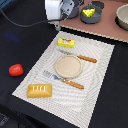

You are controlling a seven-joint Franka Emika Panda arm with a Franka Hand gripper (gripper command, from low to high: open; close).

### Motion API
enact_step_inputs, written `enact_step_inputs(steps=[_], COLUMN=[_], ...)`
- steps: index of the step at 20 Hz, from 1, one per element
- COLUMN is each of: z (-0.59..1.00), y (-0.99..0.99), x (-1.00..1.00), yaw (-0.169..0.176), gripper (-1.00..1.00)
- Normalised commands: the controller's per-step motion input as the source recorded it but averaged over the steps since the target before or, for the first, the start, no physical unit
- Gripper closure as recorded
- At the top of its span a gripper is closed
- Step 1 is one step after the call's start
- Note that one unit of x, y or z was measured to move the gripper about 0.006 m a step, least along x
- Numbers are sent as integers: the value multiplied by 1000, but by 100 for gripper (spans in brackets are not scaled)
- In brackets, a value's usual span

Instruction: Interact with the objects in diverse but meaningful ways.

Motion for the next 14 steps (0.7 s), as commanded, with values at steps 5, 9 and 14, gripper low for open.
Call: enact_step_inputs(steps=[5,9,14], z=[173,16,-9], y=[-638,-673,-442], x=[-54,-76,-15], yaw=[0,-62,-134], gripper=[-100,-100,-100])
